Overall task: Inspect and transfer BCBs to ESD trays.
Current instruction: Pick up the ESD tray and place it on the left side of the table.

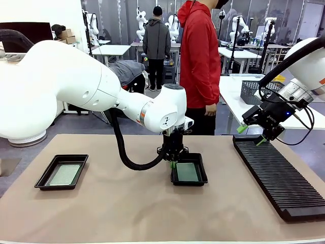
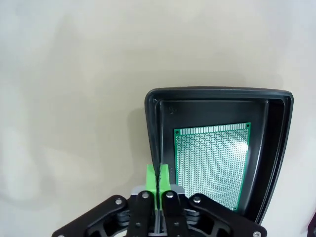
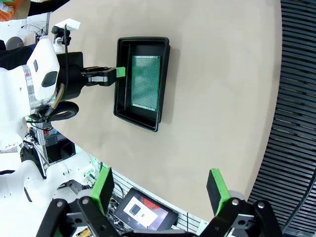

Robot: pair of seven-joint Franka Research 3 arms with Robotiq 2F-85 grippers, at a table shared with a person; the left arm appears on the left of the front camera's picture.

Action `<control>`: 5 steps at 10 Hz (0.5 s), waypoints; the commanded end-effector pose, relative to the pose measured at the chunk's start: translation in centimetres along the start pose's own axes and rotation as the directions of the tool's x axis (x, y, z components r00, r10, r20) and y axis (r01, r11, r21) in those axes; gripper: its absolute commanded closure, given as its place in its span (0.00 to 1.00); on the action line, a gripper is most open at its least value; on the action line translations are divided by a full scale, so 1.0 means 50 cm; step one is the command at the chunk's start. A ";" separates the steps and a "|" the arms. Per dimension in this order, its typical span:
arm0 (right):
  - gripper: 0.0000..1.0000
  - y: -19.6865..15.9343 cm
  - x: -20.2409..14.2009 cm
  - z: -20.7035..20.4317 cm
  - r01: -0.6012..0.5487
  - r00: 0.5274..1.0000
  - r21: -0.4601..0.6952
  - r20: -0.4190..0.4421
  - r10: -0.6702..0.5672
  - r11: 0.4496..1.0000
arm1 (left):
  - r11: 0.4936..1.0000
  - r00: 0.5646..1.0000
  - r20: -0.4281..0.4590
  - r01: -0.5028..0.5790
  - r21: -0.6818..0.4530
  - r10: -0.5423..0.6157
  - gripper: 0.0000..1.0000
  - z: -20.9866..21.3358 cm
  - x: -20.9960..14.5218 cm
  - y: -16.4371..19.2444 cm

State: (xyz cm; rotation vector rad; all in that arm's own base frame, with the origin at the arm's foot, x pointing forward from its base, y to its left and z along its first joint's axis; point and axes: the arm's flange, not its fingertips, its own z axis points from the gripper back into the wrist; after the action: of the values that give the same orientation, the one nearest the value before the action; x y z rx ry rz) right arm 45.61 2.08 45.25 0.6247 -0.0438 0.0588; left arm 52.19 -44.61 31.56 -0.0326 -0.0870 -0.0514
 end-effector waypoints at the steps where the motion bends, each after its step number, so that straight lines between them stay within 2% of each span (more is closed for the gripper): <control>1: 0.00 0.003 0.000 0.001 0.021 1.000 -0.016 0.011 -0.021 1.000 | 1.000 1.000 0.000 0.001 0.001 -0.001 1.00 0.000 0.000 0.000; 5: 0.00 0.003 0.000 0.001 0.021 1.000 -0.016 0.011 -0.021 1.000 | 1.000 1.000 0.000 0.001 0.001 -0.001 1.00 0.000 0.000 0.000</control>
State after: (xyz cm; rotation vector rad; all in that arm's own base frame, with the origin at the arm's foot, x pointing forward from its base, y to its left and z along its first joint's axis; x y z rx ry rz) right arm 45.61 2.08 45.25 0.6247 -0.0438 0.0589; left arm 52.19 -44.61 31.56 -0.0326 -0.0870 -0.0514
